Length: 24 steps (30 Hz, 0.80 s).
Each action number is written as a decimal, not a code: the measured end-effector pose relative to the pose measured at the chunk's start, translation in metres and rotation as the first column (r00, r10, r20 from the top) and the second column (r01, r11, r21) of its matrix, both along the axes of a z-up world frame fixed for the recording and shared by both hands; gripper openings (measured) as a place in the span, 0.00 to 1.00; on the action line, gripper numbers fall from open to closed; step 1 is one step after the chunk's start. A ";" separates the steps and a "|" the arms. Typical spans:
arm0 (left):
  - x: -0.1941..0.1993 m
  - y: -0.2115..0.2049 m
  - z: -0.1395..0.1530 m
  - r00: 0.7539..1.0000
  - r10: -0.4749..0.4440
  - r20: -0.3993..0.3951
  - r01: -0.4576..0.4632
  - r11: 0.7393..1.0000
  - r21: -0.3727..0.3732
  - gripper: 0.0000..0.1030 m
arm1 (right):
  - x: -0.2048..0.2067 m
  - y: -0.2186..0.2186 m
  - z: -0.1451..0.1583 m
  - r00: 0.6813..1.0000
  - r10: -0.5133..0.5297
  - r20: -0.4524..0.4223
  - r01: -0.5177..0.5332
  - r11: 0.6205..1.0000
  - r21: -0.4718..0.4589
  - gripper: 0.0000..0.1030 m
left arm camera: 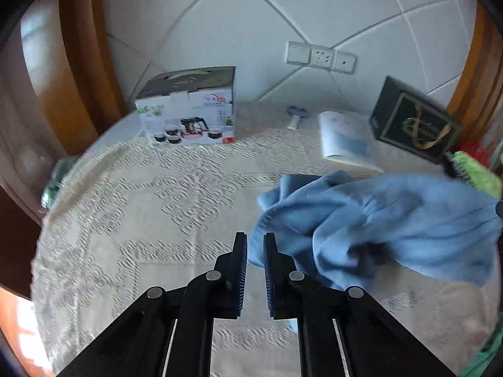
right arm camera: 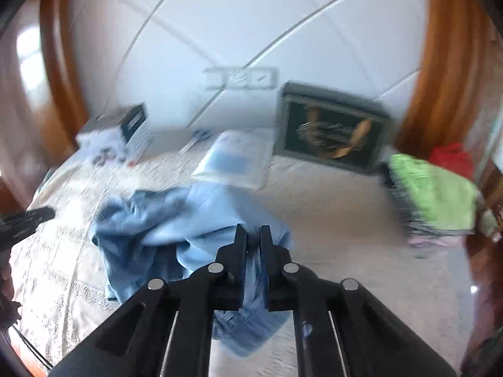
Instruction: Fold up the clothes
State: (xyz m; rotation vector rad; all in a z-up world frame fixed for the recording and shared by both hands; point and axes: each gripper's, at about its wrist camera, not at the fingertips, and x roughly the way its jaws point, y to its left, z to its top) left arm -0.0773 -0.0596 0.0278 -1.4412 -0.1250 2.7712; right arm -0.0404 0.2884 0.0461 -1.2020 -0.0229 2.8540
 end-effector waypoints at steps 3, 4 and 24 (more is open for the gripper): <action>0.005 -0.002 -0.018 0.995 -0.044 0.086 0.037 0.995 0.089 0.11 | 0.020 0.025 0.009 0.997 -0.077 0.018 0.077 0.997 0.021 0.07; 0.005 0.000 -0.027 0.989 -0.073 0.127 0.057 0.990 0.132 0.11 | 0.023 0.033 0.004 0.994 -0.097 0.041 0.096 0.995 0.011 0.07; -0.043 0.024 -0.119 0.960 -0.074 0.269 0.035 0.989 0.146 1.00 | 0.029 0.055 -0.121 0.938 -0.117 0.327 0.175 0.972 -0.154 1.00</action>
